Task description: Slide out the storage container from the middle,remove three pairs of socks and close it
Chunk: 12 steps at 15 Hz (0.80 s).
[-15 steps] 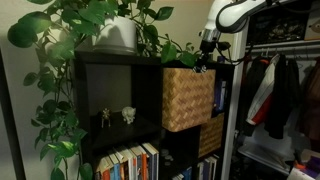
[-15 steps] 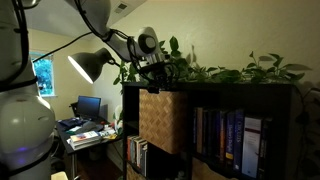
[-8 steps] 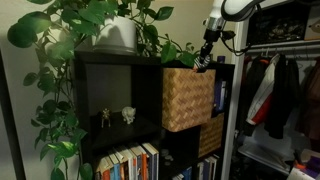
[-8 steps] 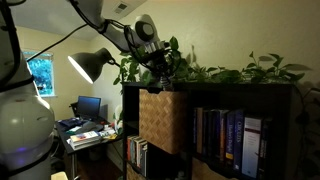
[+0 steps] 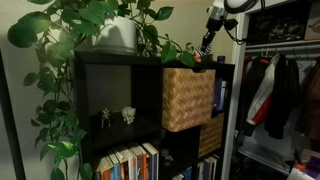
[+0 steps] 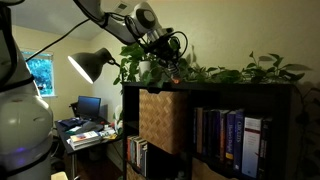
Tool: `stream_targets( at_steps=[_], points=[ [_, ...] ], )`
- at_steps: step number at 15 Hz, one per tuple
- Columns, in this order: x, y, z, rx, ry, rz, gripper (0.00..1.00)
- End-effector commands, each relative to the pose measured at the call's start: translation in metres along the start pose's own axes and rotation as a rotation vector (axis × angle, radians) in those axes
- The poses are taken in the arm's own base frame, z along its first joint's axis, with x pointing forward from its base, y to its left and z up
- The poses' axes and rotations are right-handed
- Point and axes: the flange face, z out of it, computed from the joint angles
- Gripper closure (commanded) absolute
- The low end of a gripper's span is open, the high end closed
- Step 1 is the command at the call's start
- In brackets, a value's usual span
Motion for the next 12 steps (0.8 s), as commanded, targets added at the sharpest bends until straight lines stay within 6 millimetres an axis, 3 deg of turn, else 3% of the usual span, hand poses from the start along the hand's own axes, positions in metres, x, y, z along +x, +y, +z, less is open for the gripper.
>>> stream_targets(
  at_steps=[1, 5, 8, 9, 12],
  points=[
    [0.013, 0.016, -0.006, -0.057, 0.052, 0.004, 0.88],
    [0.024, 0.027, 0.000, -0.095, 0.122, -0.006, 0.88],
    [0.029, 0.030, 0.020, -0.108, 0.165, -0.018, 0.88],
    [0.030, 0.031, 0.028, -0.104, 0.170, -0.020, 0.83],
    [0.028, 0.031, 0.052, -0.087, 0.167, -0.011, 0.88]
  ],
)
